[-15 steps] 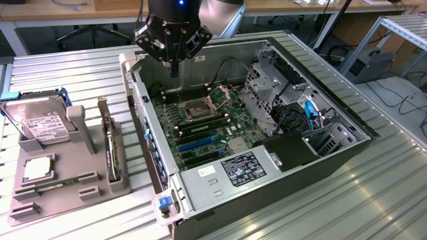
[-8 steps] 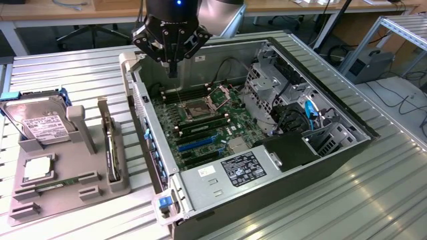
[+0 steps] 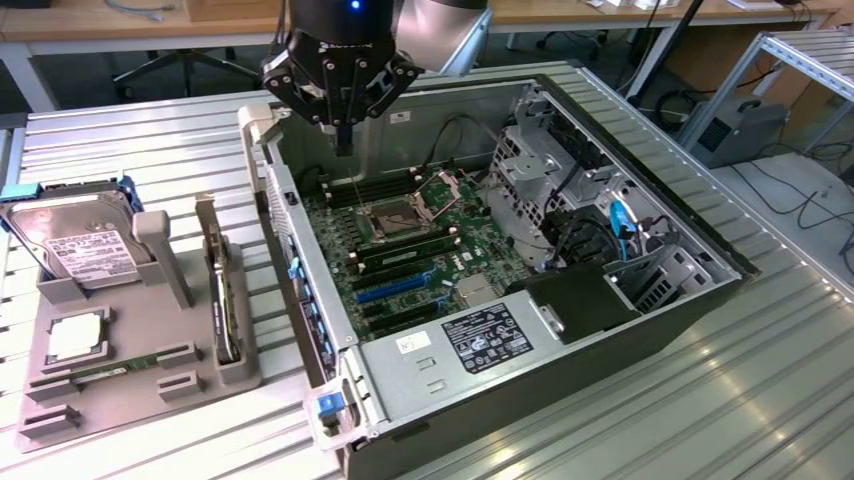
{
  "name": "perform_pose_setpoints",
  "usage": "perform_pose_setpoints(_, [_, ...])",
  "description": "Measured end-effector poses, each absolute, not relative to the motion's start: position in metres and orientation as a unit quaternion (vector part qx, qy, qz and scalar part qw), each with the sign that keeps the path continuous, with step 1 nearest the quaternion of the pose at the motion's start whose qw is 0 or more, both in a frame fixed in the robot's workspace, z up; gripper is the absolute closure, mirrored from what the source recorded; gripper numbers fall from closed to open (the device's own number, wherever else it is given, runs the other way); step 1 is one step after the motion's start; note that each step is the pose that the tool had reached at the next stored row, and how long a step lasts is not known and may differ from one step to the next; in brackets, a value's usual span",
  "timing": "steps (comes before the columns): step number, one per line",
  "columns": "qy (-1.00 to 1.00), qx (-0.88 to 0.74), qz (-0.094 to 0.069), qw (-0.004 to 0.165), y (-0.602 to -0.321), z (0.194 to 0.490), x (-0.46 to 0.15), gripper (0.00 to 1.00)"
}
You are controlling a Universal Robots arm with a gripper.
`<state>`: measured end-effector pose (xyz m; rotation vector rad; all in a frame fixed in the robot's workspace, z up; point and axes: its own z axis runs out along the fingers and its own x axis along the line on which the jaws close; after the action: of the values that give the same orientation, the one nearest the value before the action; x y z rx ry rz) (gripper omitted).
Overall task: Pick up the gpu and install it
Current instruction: 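Reach for the gpu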
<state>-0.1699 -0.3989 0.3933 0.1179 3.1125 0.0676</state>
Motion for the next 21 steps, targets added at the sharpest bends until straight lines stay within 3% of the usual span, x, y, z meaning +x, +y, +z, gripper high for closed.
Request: perform_pose_setpoints(21, [0.999, 0.038, 0.022, 0.013, -0.3989, 0.3933, -0.1760, 0.89])
